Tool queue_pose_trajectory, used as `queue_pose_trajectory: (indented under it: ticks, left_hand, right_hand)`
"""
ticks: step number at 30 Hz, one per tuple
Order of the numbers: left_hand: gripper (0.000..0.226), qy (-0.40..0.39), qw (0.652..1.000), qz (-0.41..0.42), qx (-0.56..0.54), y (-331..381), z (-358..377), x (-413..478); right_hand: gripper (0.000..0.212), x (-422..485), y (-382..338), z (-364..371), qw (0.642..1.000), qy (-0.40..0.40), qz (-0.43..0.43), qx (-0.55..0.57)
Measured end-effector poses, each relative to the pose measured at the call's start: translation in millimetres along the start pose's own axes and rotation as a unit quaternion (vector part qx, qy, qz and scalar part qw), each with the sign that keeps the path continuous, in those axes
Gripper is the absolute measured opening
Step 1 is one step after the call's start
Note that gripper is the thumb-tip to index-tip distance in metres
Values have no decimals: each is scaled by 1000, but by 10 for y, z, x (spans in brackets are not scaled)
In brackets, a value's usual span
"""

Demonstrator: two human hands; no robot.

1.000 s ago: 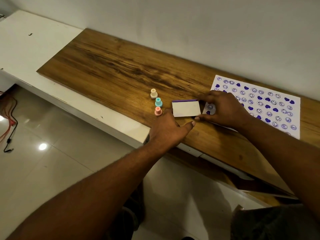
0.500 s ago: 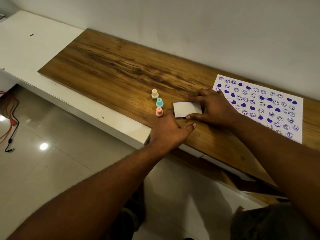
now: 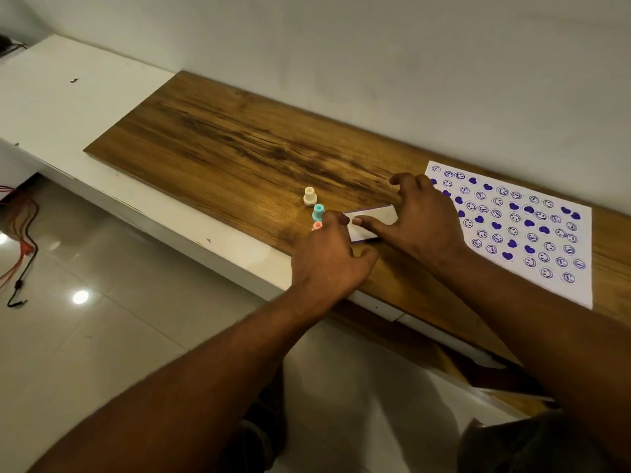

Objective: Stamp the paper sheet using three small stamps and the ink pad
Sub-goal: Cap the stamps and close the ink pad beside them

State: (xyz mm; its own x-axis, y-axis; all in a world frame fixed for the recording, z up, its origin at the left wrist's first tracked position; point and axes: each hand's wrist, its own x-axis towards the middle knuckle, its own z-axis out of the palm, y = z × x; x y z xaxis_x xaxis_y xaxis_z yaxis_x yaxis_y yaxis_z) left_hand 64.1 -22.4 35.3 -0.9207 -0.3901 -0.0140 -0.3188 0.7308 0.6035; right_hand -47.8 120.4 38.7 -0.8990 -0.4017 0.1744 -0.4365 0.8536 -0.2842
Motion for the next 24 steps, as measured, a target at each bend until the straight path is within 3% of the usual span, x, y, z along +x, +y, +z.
queue_pose_trajectory:
  ticks: [3, 6, 14, 24]
  left_hand:
    - [60, 44, 999, 4, -27, -17, -170, 77]
    - [59, 75, 996, -9, -46, -73, -278, 176]
    - [58, 158, 982, -32, -96, -271, -427, 383]
    - [58, 170, 974, -70, -129, -450, -388, 515]
  right_hand:
    - [115, -28, -156, 39, 995, -39, 44, -75]
    - [111, -35, -227, 109, 989, -76, 75, -107]
    - [98, 272, -24, 143, 993, -116, 24, 26]
    - [97, 1003, 391, 107, 989, -139, 4, 47]
